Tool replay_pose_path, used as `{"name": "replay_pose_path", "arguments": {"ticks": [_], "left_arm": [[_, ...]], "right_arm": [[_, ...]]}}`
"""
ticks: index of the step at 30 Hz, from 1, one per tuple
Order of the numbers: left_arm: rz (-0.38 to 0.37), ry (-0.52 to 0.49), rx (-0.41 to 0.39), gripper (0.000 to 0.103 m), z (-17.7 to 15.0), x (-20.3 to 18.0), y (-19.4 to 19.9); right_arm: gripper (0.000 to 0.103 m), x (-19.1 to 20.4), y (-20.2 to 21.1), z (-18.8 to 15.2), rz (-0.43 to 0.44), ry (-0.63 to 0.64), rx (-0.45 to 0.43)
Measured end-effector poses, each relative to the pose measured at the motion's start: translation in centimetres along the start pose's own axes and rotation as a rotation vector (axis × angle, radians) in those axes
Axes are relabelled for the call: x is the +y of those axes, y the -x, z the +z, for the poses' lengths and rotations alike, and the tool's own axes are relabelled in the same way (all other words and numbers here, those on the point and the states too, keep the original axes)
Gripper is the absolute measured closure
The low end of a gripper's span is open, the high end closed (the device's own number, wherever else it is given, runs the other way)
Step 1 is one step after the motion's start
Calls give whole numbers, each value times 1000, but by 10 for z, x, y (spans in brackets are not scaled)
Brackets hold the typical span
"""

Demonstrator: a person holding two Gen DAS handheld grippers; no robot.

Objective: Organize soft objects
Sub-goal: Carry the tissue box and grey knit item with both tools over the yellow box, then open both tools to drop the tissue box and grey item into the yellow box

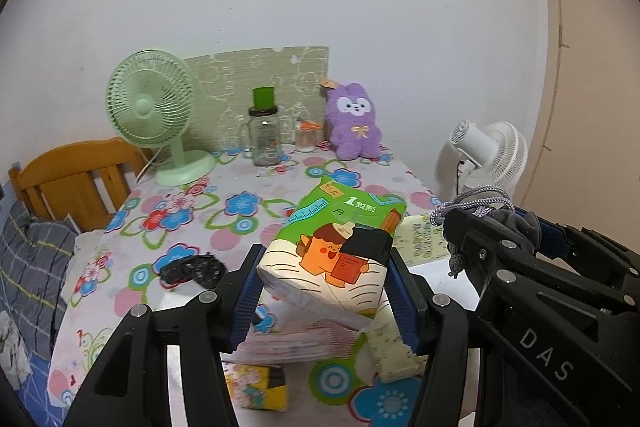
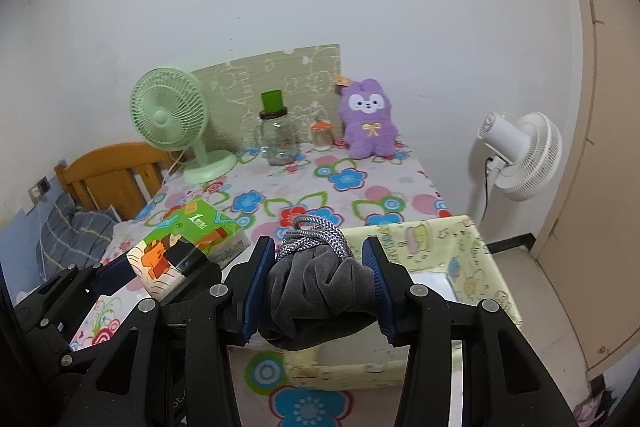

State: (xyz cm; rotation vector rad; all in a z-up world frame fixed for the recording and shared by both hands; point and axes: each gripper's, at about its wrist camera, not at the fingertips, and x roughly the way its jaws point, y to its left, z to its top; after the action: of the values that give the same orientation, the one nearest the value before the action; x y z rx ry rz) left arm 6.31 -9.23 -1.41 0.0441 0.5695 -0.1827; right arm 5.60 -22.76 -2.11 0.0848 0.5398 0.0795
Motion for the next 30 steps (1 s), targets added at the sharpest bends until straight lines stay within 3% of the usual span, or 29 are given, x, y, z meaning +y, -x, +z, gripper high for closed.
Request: {"name": "replay_pose_path", "arguments": {"ticks": [7, 30], "left_arm": [[-22, -12, 11, 43, 3, -23, -15], [-103, -68, 149, 39, -7, -75, -94]], "right_arm": [[54, -25, -7, 0, -19, -20, 0], [54, -92, -72, -14, -112, -76, 93]]}}
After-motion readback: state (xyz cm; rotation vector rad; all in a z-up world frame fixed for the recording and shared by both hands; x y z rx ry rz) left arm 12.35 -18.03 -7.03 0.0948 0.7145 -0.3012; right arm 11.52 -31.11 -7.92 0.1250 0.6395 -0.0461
